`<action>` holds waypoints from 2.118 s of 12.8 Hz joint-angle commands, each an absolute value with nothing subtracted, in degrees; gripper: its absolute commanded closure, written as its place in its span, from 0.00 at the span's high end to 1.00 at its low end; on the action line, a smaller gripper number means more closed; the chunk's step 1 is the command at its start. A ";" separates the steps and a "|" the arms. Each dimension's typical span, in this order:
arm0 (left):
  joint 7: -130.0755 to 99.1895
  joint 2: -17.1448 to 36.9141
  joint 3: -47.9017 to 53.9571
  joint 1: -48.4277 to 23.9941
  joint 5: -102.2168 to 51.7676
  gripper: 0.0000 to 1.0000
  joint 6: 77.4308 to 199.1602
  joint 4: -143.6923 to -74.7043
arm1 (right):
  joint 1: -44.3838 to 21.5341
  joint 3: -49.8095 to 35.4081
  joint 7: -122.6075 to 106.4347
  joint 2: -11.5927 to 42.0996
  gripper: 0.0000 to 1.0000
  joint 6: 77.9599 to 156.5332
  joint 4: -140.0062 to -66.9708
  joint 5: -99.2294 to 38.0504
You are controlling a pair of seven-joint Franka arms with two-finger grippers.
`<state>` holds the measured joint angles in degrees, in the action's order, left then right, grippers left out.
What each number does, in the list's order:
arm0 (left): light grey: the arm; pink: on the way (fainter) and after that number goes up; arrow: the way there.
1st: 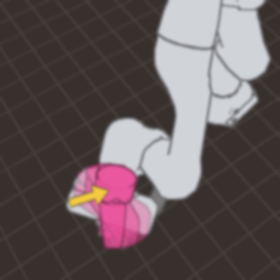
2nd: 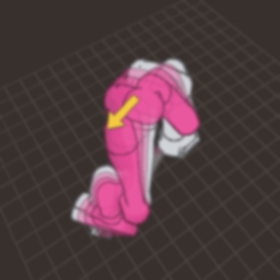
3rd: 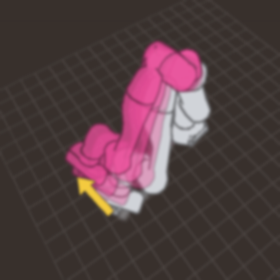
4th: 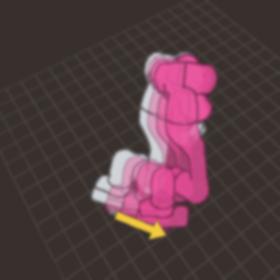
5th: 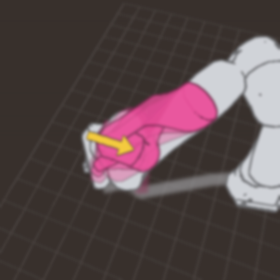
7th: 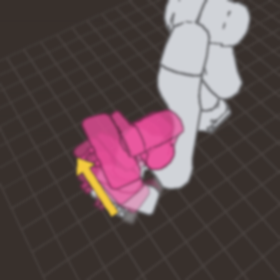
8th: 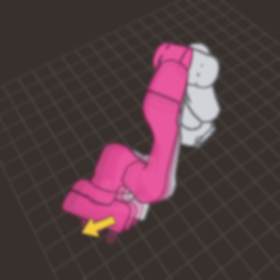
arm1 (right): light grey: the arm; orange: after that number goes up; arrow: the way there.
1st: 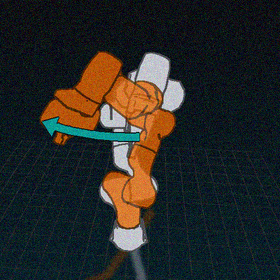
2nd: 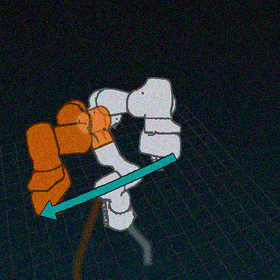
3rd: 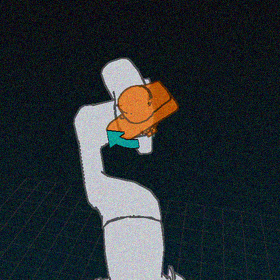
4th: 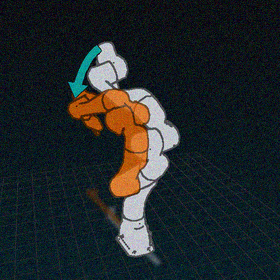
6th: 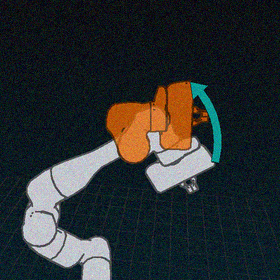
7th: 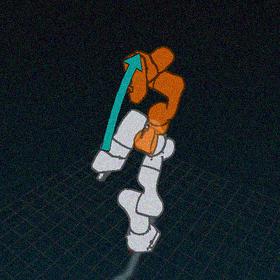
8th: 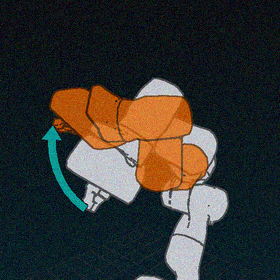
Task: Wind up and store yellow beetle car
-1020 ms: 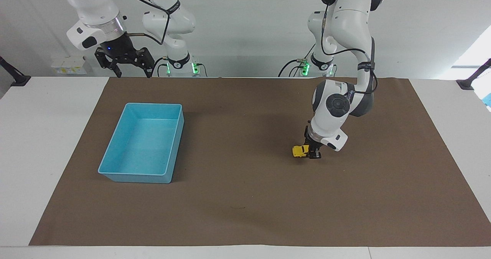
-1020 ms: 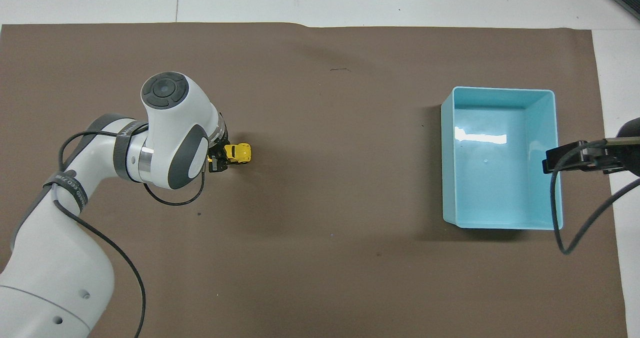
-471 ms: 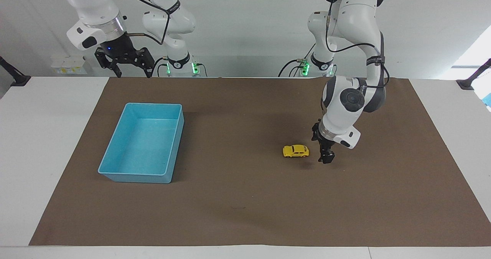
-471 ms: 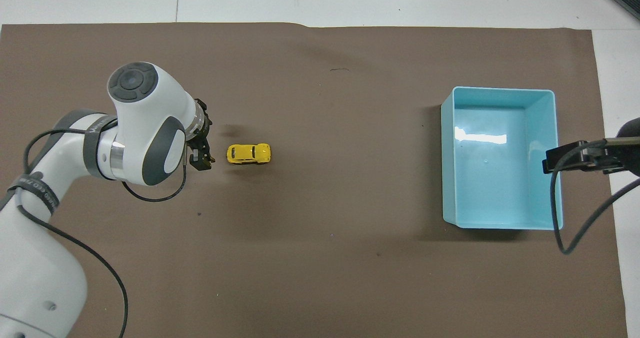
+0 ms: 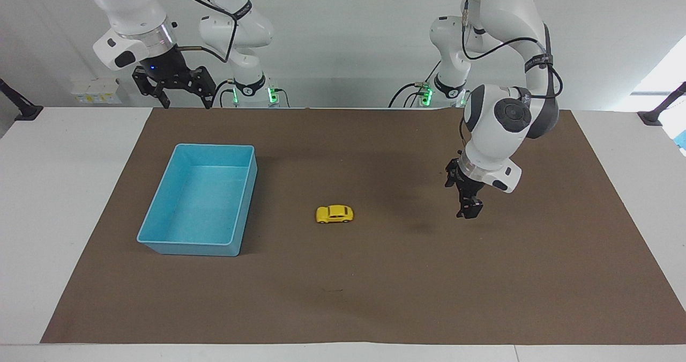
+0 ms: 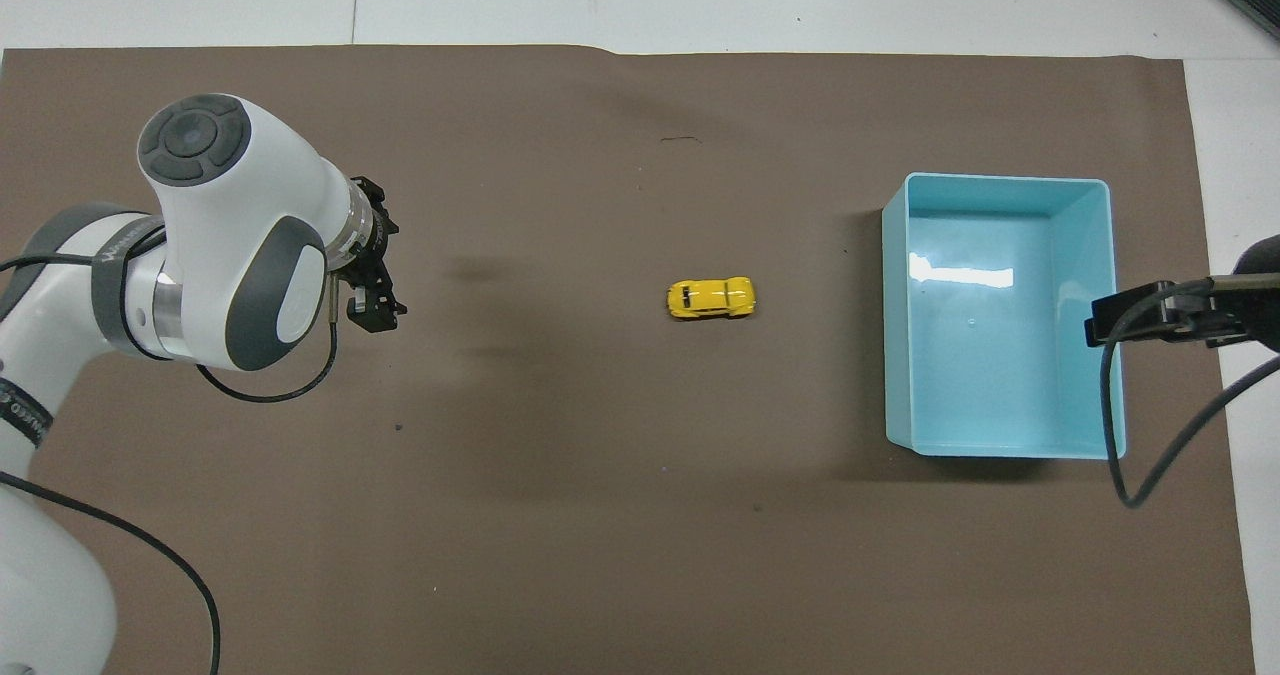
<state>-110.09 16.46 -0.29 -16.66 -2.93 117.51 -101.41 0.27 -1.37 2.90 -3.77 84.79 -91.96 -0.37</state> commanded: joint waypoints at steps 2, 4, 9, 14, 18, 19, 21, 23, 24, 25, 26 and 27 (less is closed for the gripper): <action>-110.21 16.52 0.26 -16.00 -1.85 1.00 116.54 -100.90 | 0.53 -1.32 3.60 -3.69 1.00 85.08 -91.85 -1.23; -110.21 16.52 0.26 -16.00 -1.93 1.00 116.72 -100.90 | 0.53 -1.32 3.60 -3.69 1.00 85.08 -91.85 -1.23; -110.30 16.44 0.26 -16.08 -1.93 1.00 116.46 -100.11 | 0.53 -1.32 3.60 -3.69 1.00 85.08 -91.85 -1.23; -110.21 13.28 0.18 -14.51 -2.11 1.00 116.28 -98.53 | 0.53 -1.32 3.60 -3.69 1.00 85.08 -91.85 -1.23; -110.13 9.76 0.18 -12.14 -2.11 1.00 116.02 -97.65 | 0.53 -1.23 3.69 -3.69 1.00 85.08 -91.85 -1.23; -110.13 9.32 0.18 -11.69 -1.94 1.00 115.84 -97.21 | 0.53 -1.23 3.69 -3.78 1.00 84.73 -91.85 -1.23; -108.47 8.18 0.18 -11.43 -1.67 1.00 114.88 -95.98 | 0.53 -1.23 3.52 -3.78 1.00 84.90 -91.93 -1.14; -102.60 8.00 0.18 -10.55 -1.67 1.00 111.64 -93.36 | 0.53 -1.32 4.04 -3.78 1.00 85.17 -92.02 -1.32; -99.70 8.00 0.18 -10.02 -1.67 1.00 109.97 -92.21 | 0.27 -1.49 5.78 -3.69 1.00 84.90 -91.93 -1.32; -97.41 8.00 0.18 -9.24 -1.67 1.00 108.99 -91.24 | -0.08 -1.67 8.50 -3.95 1.00 84.47 -92.02 -1.23; -95.56 8.00 0.18 -8.97 -1.67 1.00 108.46 -90.27 | -0.26 -1.84 10.70 -4.04 1.00 84.38 -92.11 -1.23; -93.45 8.09 0.18 -8.88 -1.67 1.00 107.94 -89.05 | -0.26 -1.93 12.29 -3.87 1.00 84.11 -92.20 -1.23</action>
